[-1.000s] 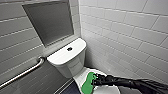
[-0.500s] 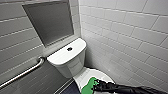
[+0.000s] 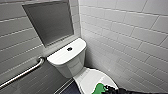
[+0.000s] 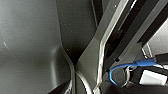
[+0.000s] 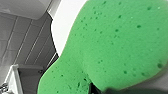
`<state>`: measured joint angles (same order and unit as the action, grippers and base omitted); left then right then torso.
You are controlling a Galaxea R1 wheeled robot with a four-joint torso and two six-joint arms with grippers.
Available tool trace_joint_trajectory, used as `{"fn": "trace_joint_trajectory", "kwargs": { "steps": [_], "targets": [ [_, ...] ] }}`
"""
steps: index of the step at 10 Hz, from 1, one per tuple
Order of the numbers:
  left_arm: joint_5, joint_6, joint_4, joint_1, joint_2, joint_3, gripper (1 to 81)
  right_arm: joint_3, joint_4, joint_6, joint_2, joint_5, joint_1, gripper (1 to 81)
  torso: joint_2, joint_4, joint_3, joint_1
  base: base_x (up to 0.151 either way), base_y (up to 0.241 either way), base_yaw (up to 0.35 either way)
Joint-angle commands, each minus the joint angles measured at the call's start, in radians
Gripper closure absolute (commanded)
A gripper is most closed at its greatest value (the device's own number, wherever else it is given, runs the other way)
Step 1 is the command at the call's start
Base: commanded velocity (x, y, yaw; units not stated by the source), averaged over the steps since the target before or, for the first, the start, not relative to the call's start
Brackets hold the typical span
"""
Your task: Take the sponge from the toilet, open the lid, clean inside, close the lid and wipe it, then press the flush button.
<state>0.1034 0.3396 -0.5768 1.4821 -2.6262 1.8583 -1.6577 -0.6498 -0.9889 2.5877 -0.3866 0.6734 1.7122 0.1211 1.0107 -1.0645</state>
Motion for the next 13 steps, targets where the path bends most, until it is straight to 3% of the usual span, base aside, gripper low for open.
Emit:
{"fn": "trace_joint_trajectory", "kwargs": {
  "steps": [1,4,8,11,12,13],
  "targets": [
    [0.053,-0.005,-0.006,-0.006,0.021,-0.036,1.0,0.168,-0.016,-0.004,-0.160,-0.021,-0.011,81.1,0.000,0.000,0.000,0.000,0.000,0.000,0.000],
    [0.053,-0.005,-0.006,-0.013,0.027,-0.031,1.0,0.219,-0.016,-0.002,-0.299,-0.011,0.051,81.1,0.000,0.000,0.000,0.000,0.000,0.000,0.000],
    [0.053,0.003,0.002,-0.042,0.067,-0.037,1.0,0.276,-0.014,-0.004,-0.503,0.093,0.209,81.1,0.000,0.000,0.000,0.000,0.000,0.000,0.000],
    [0.053,0.006,0.005,-0.047,0.080,-0.031,1.0,0.185,-0.014,0.000,-0.532,0.245,0.446,81.1,0.000,0.000,0.000,0.000,0.000,0.000,0.000],
    [0.053,0.006,0.005,-0.050,0.080,-0.031,1.0,0.133,-0.014,0.000,-0.522,0.331,0.528,81.1,0.000,0.000,0.000,0.000,0.000,0.000,0.000],
    [0.053,0.006,0.005,-0.052,0.081,-0.031,1.0,0.075,-0.014,0.000,-0.501,0.407,0.592,81.1,-0.100,0.000,0.000,0.064,0.000,0.000,0.000]
  ]
}}
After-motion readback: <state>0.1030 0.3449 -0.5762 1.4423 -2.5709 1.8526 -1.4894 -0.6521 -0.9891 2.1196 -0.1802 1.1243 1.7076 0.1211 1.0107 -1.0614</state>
